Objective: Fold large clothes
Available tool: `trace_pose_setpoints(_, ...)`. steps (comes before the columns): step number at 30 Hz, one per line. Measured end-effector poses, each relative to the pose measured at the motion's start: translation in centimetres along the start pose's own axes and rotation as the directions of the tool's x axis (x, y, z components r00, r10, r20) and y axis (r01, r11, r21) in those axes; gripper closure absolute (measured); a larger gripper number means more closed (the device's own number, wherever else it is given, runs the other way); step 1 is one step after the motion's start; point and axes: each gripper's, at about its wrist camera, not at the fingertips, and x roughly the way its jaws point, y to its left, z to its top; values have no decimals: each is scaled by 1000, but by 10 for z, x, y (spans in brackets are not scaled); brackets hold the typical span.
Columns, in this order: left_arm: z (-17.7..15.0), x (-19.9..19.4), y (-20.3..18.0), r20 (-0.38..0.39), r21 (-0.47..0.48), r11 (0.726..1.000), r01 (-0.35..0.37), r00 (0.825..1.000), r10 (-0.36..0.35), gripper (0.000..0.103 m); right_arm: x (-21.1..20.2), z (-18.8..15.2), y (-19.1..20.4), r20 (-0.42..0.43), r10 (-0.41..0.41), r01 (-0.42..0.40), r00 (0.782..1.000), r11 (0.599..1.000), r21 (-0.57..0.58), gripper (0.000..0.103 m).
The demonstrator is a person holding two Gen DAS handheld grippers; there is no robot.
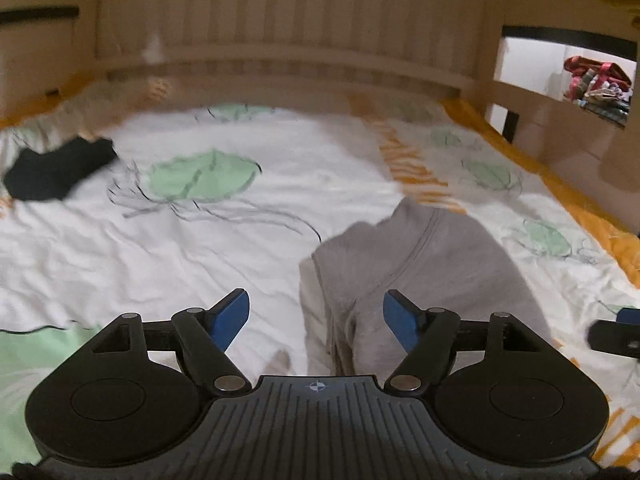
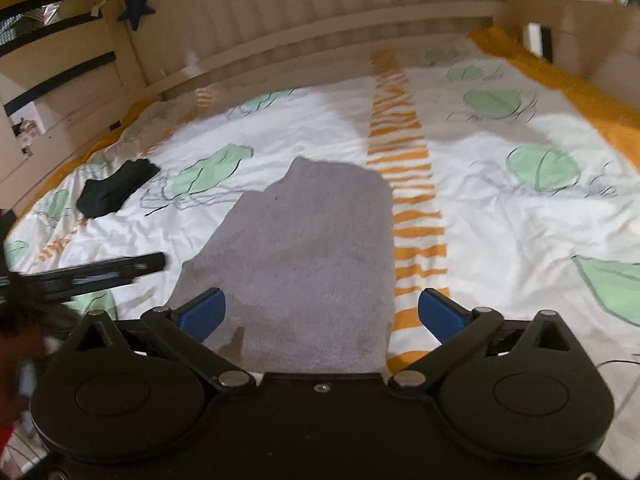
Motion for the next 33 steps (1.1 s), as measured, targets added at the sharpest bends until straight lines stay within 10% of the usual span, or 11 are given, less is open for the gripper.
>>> trace_pose_setpoints(10, -7, -47, -35, -89, 28, 995, -97, 991, 99, 28, -43, -6, 29, 130, -154, 164, 980, 984, -72, 1)
trace_pose_setpoints(33, -52, -75, -66, -191, 31, 999, -19, 981, 25, 28, -69, -43, 17, 0, -83, 83, 997, 996, -40, 1)
